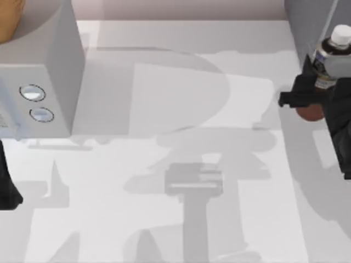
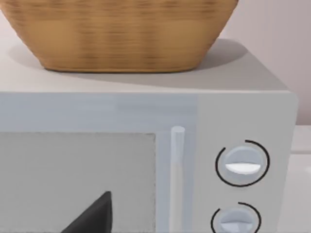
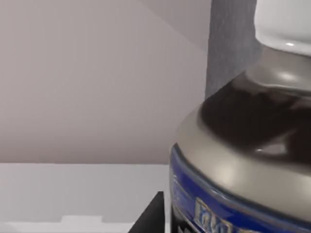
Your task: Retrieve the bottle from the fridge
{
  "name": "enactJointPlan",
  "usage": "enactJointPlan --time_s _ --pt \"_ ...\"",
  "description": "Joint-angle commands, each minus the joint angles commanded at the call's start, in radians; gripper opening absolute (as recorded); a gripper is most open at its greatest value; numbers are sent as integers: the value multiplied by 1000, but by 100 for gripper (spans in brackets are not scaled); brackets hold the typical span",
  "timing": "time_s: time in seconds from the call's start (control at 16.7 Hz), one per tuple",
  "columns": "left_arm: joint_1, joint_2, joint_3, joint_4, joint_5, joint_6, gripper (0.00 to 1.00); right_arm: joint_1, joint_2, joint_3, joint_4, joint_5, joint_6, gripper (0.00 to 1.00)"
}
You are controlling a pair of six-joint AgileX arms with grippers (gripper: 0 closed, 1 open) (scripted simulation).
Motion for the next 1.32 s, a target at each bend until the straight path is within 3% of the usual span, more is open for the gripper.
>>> enactJointPlan --time_s 0.36,0.9,1.2,1.32 --pt "0 0 0 0 0 0 100 -8 14 7 8 -6 2 0" --pt "0 0 0 0 0 0 100 -55 293 155 129 -50 -2 0" --pt "0 0 0 0 0 0 100 -61 312 171 143 -56 -2 0" --pt "0 0 0 0 0 0 100 -61 312 171 143 -56 -2 15"
